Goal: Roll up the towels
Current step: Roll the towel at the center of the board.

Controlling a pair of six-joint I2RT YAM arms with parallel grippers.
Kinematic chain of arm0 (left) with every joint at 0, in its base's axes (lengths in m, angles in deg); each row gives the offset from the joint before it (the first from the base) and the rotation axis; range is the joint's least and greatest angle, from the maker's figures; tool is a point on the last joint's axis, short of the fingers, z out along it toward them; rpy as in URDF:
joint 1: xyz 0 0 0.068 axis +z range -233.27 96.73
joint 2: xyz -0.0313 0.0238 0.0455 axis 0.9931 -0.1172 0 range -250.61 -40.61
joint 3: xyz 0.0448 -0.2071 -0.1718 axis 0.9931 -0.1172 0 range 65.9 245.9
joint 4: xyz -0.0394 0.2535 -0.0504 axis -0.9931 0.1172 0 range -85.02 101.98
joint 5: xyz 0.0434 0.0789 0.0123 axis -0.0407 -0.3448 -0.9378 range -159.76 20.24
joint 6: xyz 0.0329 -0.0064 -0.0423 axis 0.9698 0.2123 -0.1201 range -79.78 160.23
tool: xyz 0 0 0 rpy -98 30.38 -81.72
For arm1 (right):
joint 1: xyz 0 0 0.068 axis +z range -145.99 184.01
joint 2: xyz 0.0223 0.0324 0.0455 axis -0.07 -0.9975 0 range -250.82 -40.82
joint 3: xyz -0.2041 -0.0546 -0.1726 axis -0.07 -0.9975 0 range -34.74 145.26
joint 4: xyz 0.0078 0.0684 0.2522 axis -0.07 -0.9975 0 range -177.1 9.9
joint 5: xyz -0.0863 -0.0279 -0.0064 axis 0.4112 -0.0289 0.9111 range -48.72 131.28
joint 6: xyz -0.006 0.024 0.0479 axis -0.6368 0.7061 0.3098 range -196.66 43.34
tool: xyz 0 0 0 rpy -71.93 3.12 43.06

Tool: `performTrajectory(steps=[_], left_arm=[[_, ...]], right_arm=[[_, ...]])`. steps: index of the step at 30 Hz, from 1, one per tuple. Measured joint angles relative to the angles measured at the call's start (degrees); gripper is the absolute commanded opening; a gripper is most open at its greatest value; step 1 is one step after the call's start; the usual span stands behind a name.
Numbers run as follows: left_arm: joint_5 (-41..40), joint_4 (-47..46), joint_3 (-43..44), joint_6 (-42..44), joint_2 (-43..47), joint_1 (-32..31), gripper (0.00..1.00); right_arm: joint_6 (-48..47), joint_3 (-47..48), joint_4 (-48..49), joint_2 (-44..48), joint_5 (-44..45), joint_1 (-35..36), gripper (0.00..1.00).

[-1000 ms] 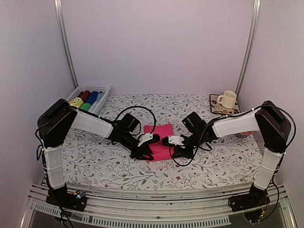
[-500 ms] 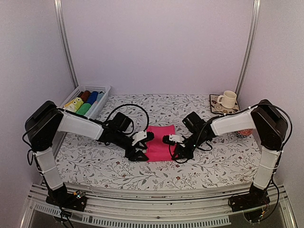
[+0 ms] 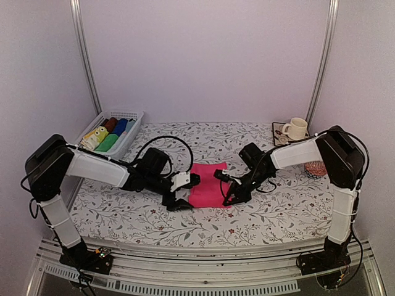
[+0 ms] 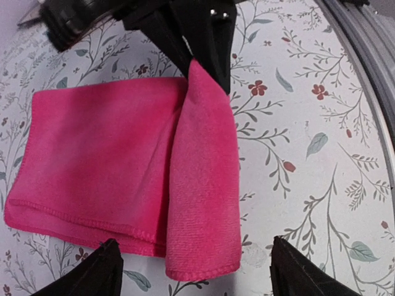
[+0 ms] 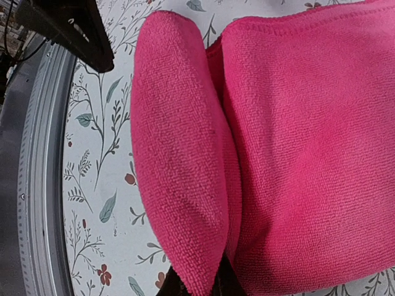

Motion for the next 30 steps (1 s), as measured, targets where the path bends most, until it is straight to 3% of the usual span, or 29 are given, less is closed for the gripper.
performTrajectory(steps=[12, 20, 24, 27, 30], left_arm=[[-5.77, -0.92, 0.5, 5.4, -0.85, -5.16, 0.68], [-11.5, -2.03, 1.62, 6.78, -3.28, -5.55, 0.46], [-11.82, -2.03, 1.68, 6.84, -3.63, -5.62, 0.4], [-11.69, -2.05, 1.68, 6.84, -3.67, -5.62, 0.28], [-10.95, -2.01, 1.68, 6.95, -3.98, -5.64, 0.29]], right_arm=[[2.95, 3.26, -3.54, -2.95, -3.37, -1.99, 0.04], [3.45, 3.63, -4.15, -3.32, -3.56, -2.19, 0.04], [3.87, 4.15, -4.57, -3.67, -3.67, -2.27, 0.04], [4.07, 4.39, -4.79, -3.98, -4.02, -2.51, 0.04], [4.11, 4.44, -4.85, -4.02, -4.07, -2.6, 0.04]])
